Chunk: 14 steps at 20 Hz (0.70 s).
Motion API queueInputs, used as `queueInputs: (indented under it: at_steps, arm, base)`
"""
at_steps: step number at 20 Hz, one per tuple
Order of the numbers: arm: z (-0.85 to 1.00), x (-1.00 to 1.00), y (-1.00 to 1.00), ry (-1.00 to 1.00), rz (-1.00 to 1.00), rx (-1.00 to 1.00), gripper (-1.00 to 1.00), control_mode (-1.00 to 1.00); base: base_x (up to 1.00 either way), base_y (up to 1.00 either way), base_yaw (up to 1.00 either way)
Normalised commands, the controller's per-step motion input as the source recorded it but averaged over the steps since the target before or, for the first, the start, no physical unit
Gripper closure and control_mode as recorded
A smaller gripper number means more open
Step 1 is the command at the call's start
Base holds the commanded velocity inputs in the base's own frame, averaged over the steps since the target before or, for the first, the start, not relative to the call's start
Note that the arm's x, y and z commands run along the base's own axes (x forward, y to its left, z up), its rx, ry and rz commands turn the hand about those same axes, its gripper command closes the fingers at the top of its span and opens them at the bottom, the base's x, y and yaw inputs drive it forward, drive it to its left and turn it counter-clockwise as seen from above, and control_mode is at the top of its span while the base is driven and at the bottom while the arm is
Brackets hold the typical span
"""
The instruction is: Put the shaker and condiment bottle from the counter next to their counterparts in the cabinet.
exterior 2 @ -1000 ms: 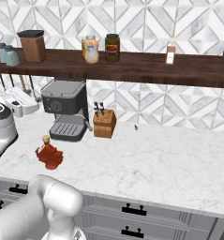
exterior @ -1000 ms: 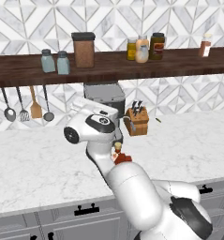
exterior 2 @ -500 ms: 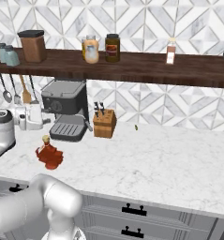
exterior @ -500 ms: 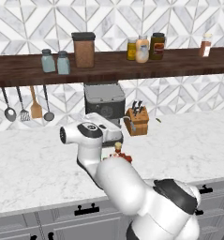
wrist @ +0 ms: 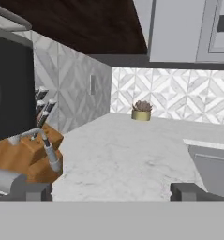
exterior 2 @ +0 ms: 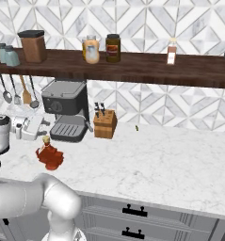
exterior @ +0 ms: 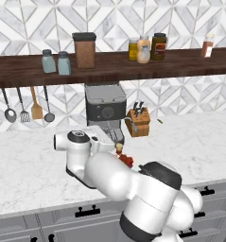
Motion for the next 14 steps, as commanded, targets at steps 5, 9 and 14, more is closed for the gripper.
queueInputs:
  at_steps: [5, 9, 14]
  arm:
    - [-0.58, -0.05, 0.0, 0.09, -0.22, -0.05, -1.0, -1.0]
    - [0.0, 0.0, 0.0, 0.0, 0.0, 0.0, -1.0, -1.0]
    - [0.0, 0.01, 0.03, 0.0, -0.02, 0.0, -1.0, -1.0]
  base:
    - [0.0, 0.0, 0.0]
    - [0.0, 0.0, 0.0]
    - [0.0, 0.0, 0.0]
